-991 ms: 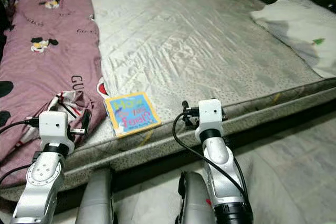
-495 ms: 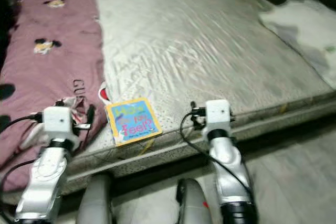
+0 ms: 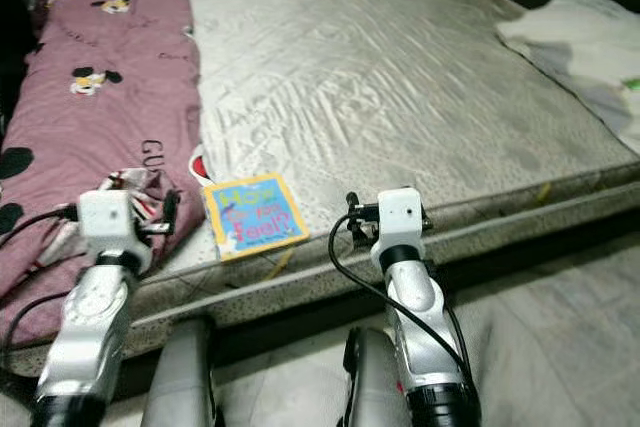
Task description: Clean up the room
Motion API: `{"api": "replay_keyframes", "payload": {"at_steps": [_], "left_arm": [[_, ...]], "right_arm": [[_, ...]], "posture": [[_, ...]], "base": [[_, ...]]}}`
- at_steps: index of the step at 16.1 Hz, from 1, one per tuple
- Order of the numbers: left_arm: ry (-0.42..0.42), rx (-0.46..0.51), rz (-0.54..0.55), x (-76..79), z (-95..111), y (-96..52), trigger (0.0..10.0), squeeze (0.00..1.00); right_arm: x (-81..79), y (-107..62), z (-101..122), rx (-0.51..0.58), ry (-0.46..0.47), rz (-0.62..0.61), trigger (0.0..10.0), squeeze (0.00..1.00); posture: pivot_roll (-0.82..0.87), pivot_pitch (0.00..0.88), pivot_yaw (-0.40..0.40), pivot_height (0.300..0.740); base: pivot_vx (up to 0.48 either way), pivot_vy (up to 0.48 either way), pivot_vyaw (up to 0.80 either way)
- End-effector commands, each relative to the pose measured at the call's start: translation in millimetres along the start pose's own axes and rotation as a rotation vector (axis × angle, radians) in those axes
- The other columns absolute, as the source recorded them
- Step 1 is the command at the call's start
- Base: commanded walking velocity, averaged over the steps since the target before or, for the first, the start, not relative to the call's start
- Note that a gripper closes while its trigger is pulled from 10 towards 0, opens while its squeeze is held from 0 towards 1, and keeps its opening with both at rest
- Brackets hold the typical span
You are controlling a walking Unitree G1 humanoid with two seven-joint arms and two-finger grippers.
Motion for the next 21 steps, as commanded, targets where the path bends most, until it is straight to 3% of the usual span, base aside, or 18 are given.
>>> {"api": "replay_keyframes", "payload": {"at_steps": [1, 5, 8, 10, 12, 17, 21], "left_arm": [[-0.032, -0.073, 0.011, 1.3, -14, 0.3, 10.0, 0.00], [-0.159, -0.162, -0.030, 29.1, -25, 11.4, 10.0, 0.00], [-0.227, -0.137, -0.084, 48.3, -20, 21.3, 10.0, 0.00], [-0.241, -0.138, -0.072, 49.2, -21, 23.9, 10.0, 0.00], [-0.277, -0.147, 0.011, 41.6, -26, 24.8, 10.0, 0.00], [-0.301, -0.134, 0.086, 29.6, -32, 19.9, 10.0, 0.00], [-0.337, -0.179, 0.116, 23.9, -39, 29.4, 10.0, 0.00]], "right_arm": [[2.4, -1.1, 9, 0.026, 0.004, 0.001, 10.0, 0.00], [16.1, -9.5, 12, 0.027, -0.020, -0.025, 10.0, 0.00], [18.3, -16.7, 21, 0.045, -0.044, -0.026, 10.0, 0.00], [24.9, -22.5, 23, 0.044, -0.058, -0.041, 10.0, 0.00], [35.8, -30.2, 23, 0.025, -0.058, -0.074, 10.0, 0.00], [35.8, -32.1, 25, 0.008, -0.066, -0.069, 10.0, 0.00], [34.9, -34.3, 32, 0.019, -0.076, -0.055, 10.0, 0.00]], "posture": [[-0.01, 0.039, -0.032, 0.519], [-0.06, 0.060, -0.031, 0.514], [-0.12, 0.069, -0.024, 0.514], [-0.13, 0.077, -0.023, 0.514], [-0.15, 0.096, -0.027, 0.514], [-0.14, 0.102, -0.048, 0.514], [-0.15, 0.113, -0.055, 0.514]], "base": [[0.000, 0.000, 0.00], [0.000, 0.000, 0.00], [0.000, 0.000, 0.00], [0.000, 0.000, 0.00], [0.000, 0.000, 0.00], [0.000, 0.000, 0.00], [0.000, 0.000, 0.00]]}}
Point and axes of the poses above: a point about 5 cm out from each wrist's last joint towards the gripper, its own y axis pointing out of the wrist towards the gripper, its own z axis along the axis of the wrist's last joint, x = y × z, the point moved 1 cm from there along y, pointing out of the wrist towards the gripper, and after that the axes turned 8 degrees about y, right-handed, at the moved point
